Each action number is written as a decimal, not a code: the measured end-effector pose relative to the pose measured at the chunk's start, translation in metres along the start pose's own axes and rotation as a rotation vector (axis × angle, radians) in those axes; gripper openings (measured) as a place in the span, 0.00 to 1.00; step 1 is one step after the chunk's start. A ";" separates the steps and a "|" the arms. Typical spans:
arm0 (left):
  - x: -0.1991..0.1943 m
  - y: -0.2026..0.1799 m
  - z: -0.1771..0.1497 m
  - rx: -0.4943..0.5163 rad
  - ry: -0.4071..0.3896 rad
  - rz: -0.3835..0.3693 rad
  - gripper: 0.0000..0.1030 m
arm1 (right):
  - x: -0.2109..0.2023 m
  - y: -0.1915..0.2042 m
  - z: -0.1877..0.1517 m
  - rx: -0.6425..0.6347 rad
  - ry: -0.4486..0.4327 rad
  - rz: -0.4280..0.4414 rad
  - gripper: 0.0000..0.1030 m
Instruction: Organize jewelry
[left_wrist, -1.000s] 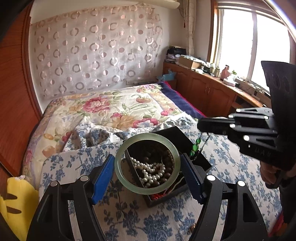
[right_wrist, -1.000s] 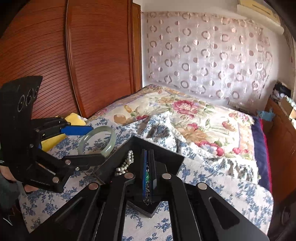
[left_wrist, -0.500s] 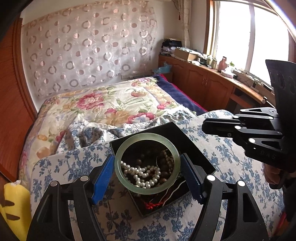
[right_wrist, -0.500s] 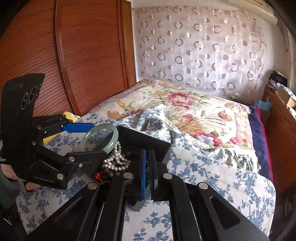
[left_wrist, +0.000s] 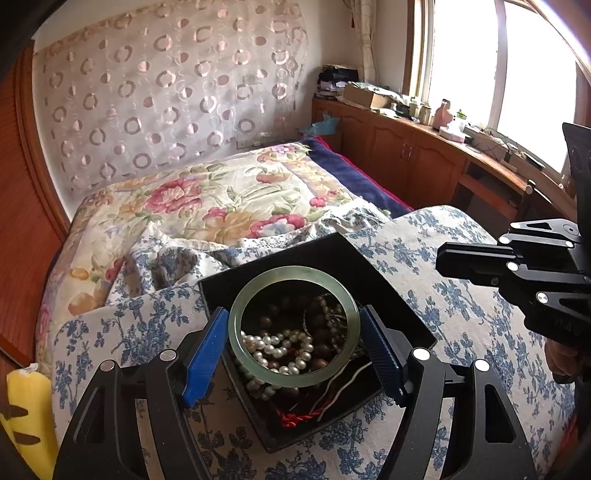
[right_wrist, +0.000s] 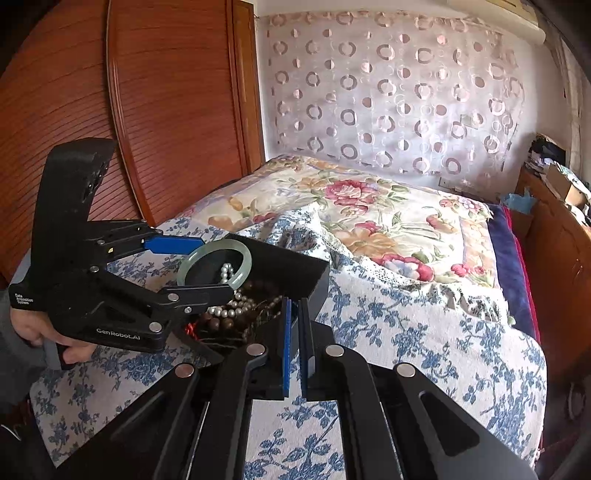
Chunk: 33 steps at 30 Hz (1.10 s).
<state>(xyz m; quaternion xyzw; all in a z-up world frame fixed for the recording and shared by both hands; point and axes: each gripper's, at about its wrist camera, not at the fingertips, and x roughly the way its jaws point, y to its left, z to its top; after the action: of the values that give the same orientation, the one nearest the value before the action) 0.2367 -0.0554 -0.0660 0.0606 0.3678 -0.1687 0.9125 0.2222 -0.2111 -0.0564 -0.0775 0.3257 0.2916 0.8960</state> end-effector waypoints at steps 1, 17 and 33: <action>0.001 -0.001 0.000 0.003 0.002 0.000 0.68 | 0.000 0.000 -0.001 0.002 0.001 0.000 0.04; -0.042 -0.003 -0.049 -0.029 -0.013 -0.040 0.68 | -0.016 0.030 -0.053 0.018 0.058 0.039 0.05; -0.049 0.004 -0.111 -0.041 0.096 -0.050 0.68 | 0.020 0.089 -0.090 -0.086 0.211 0.119 0.16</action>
<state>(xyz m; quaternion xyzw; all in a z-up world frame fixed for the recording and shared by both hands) 0.1329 -0.0126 -0.1126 0.0407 0.4158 -0.1809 0.8904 0.1352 -0.1585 -0.1342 -0.1266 0.4093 0.3480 0.8338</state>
